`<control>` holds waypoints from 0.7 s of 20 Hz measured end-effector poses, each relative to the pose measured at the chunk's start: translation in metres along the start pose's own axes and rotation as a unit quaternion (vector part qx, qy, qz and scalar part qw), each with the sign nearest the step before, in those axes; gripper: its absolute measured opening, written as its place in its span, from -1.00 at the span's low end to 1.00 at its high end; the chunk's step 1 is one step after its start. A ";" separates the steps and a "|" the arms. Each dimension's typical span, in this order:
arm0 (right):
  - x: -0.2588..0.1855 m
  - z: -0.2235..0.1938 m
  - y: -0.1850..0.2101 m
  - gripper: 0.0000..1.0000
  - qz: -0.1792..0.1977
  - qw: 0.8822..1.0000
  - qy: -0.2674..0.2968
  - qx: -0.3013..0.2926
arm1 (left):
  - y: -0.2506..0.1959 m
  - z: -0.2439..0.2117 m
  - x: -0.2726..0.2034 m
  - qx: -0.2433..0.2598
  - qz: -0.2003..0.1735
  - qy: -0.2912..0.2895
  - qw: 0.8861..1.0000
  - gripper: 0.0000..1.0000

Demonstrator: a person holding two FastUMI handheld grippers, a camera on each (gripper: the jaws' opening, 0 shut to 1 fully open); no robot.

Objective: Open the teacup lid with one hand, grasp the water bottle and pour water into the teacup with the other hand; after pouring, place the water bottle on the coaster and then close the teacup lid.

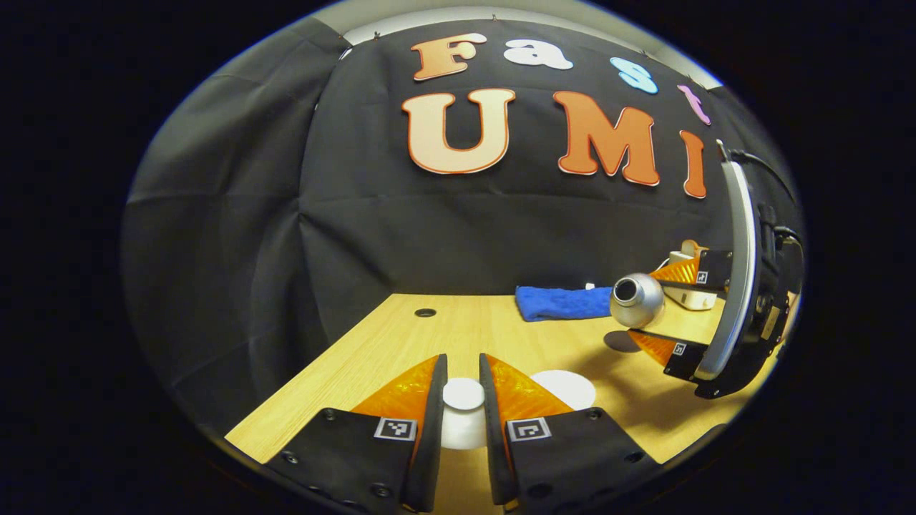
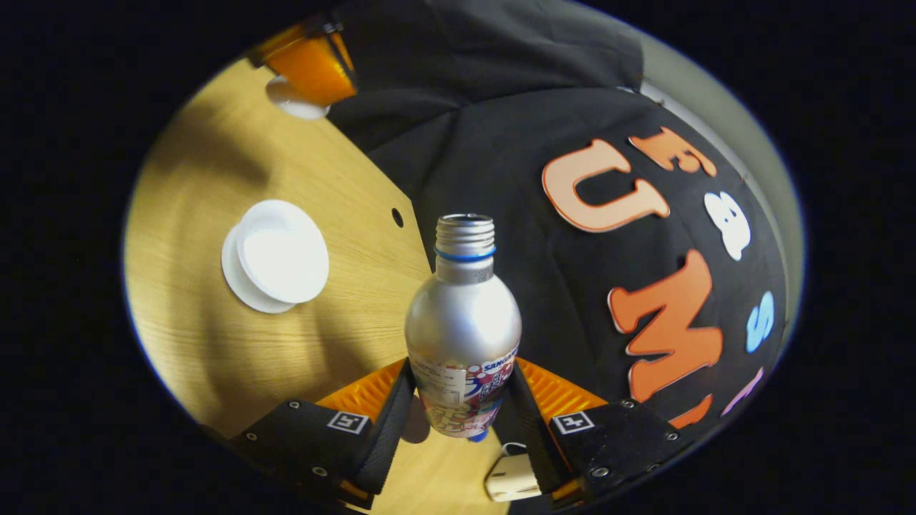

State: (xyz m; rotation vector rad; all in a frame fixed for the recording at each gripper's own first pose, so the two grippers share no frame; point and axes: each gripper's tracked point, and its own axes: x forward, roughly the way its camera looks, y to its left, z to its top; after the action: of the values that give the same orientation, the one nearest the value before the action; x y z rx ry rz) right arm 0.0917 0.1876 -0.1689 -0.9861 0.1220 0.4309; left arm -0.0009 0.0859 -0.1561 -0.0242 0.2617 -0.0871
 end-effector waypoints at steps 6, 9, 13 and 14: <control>-0.007 -0.025 -0.030 0.57 0.006 0.991 0.014 0.132 | -0.047 0.008 0.018 0.007 -0.037 -0.002 0.999 -0.36; -0.006 -0.038 -0.044 0.57 0.008 0.981 0.013 0.196 | -0.067 0.005 0.025 0.007 -0.052 0.003 0.999 -0.36; -0.006 -0.046 -0.054 0.57 0.020 0.960 0.004 0.281 | -0.080 -0.006 0.040 0.009 -0.057 0.018 0.998 -0.36; -0.005 -0.047 -0.053 0.57 0.022 0.954 0.001 0.300 | -0.082 -0.011 0.042 0.010 -0.058 0.023 0.998 -0.36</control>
State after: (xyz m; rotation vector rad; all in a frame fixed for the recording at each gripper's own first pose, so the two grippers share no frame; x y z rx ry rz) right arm 0.1130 0.1218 -0.1519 -0.3856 0.2596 0.3985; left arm 0.0299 -0.0001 -0.1750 -0.0174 0.3053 -0.2058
